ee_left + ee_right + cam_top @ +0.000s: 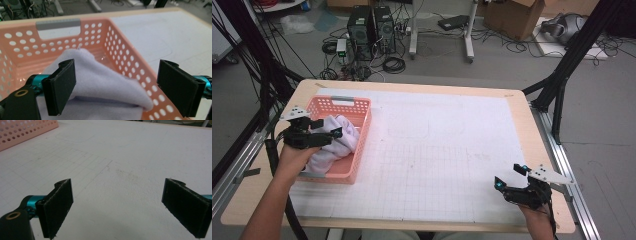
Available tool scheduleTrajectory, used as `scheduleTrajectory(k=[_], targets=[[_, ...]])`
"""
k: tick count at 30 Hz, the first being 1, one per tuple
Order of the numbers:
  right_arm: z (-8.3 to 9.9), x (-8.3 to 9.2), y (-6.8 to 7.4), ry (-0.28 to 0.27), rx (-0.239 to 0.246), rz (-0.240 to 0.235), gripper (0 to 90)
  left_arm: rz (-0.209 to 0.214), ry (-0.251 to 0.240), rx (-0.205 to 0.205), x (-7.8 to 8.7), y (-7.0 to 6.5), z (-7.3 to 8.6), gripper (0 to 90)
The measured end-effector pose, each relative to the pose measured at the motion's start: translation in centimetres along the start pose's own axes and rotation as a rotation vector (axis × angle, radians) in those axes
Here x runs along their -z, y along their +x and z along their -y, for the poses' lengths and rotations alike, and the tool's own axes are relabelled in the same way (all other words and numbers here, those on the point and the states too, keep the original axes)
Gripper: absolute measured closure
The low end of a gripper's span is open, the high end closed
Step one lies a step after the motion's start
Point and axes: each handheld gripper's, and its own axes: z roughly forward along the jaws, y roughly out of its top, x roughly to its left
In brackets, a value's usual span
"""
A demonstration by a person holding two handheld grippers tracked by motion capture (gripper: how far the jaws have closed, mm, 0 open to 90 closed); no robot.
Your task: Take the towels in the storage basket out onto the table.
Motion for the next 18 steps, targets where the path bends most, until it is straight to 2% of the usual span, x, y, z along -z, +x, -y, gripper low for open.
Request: scheduleTrajectory(k=[2, 6, 10, 16, 18], targets=[[0.0, -0.1, 0.0, 0.003, 0.003, -0.002, 8.7, -0.006, 0.024, 0.003, -0.5, 0.3, 0.2, 16.1], [0.0, -0.1, 0.0, 0.006, 0.000, -0.006, 8.7, -0.028, 0.115, 0.007, -1.8, 0.7, 0.6, 16.4], [0.0, -0.1, 0.0, 0.013, -0.001, -0.004, 8.7, -0.027, 0.205, 0.017, -2.9, 0.7, 0.8, 16.3], [0.0, 0.0, 0.0, 0.001, 0.005, 0.005, 8.7, -0.045, 0.338, 0.049, -3.9, 1.0, 0.8, 15.9], [-0.1, 0.0, 0.0, -0.001, 0.005, 0.007, 8.7, -0.051, 0.401, 0.077, -4.2, 1.0, 0.7, 14.6]])
